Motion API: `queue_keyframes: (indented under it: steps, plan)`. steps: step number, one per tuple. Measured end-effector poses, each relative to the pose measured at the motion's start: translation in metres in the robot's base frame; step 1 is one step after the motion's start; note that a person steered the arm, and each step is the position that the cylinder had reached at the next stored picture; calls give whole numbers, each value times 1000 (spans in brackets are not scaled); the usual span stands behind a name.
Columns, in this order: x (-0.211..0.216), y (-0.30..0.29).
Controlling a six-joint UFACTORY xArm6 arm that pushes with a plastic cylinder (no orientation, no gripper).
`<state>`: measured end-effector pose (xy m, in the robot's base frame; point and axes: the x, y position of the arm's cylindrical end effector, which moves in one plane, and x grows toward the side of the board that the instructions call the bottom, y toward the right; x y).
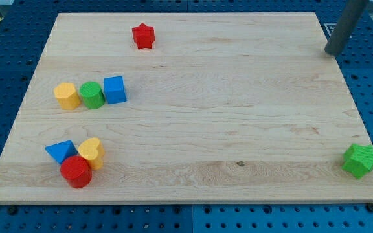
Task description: Point your arm below the blue cube
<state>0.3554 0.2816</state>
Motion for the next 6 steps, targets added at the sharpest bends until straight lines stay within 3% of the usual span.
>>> queue_keyframes:
  steps: [2, 3, 6]
  plan:
    - [151, -92]
    - [181, -152]
    - [182, -305]
